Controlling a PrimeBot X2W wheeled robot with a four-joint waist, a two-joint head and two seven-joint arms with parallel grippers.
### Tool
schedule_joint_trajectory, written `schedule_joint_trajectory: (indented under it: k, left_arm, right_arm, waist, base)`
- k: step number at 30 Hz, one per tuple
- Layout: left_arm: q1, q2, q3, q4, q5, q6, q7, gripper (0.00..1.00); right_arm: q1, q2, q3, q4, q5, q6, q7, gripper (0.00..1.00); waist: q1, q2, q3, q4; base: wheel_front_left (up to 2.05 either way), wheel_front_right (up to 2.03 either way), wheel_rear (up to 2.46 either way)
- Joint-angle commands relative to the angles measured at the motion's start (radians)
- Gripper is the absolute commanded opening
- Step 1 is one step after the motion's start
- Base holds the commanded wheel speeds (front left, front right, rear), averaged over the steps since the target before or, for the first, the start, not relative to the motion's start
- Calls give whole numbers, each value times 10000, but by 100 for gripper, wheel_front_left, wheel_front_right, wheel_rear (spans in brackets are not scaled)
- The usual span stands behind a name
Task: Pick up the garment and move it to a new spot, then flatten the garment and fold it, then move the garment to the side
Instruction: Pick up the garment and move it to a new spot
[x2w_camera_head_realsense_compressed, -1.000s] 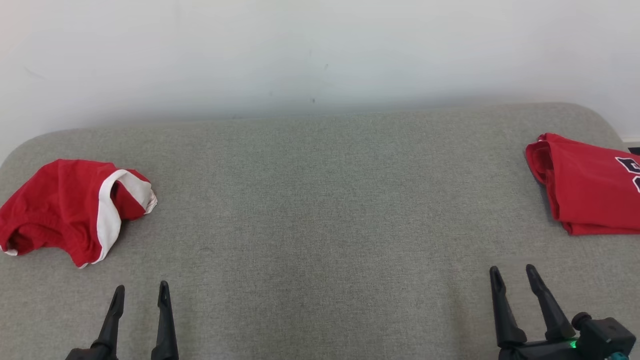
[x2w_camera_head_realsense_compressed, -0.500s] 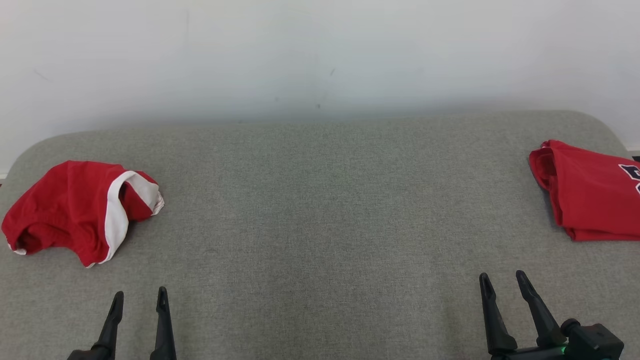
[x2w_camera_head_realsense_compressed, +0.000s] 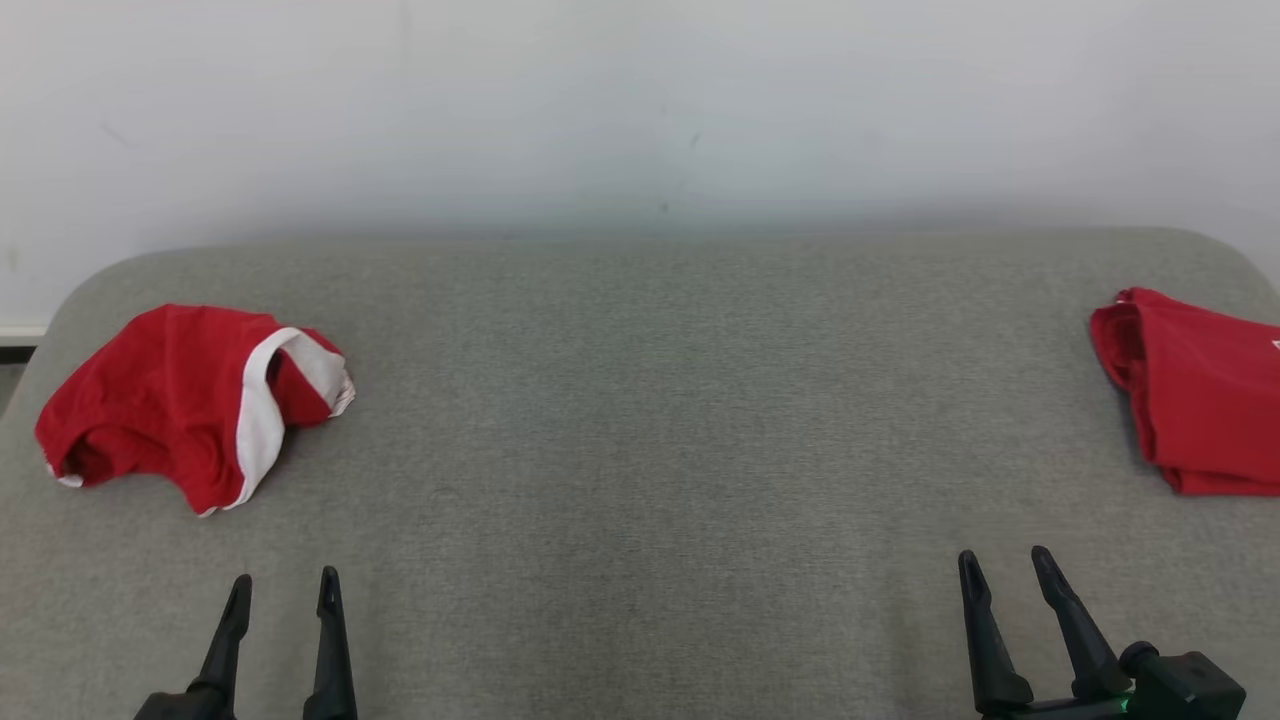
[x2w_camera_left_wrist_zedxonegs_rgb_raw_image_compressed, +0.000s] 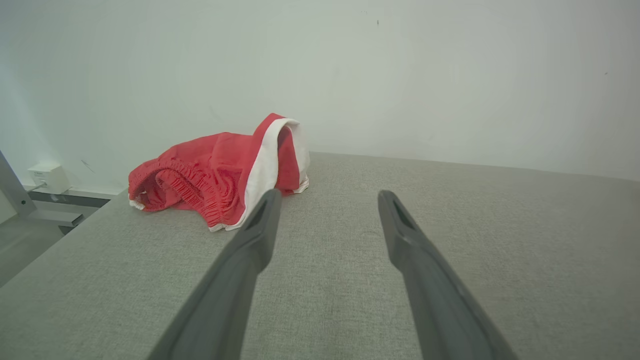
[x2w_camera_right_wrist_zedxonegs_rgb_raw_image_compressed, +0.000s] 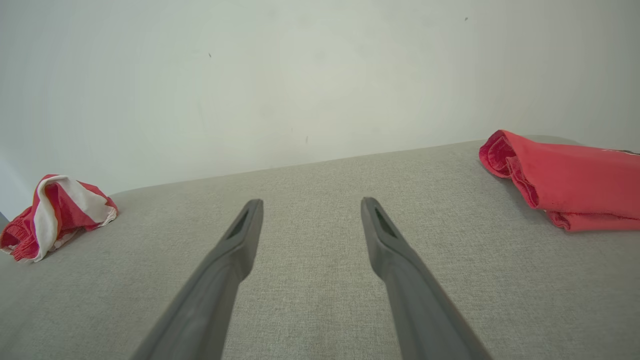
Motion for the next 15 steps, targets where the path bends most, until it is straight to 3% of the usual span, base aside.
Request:
schedule_joint_trajectory:
  k: [1, 15]
  left_arm:
    - [-140, -6, -1, -21, 79, -7, -3, 100]
    - [-193, -7, 112, 39, -86, 120, -3, 100]
  right_arm:
    - [-46, 34, 20, -6, -46, -26, -7, 100]
    - [-319, -176, 277, 121, -88, -26, -7, 100]
  waist:
    - [0, 0, 120, 320]
    - [0, 0, 529, 2603]
  base:
    - [0, 0, 0]
    - [0, 0, 0]
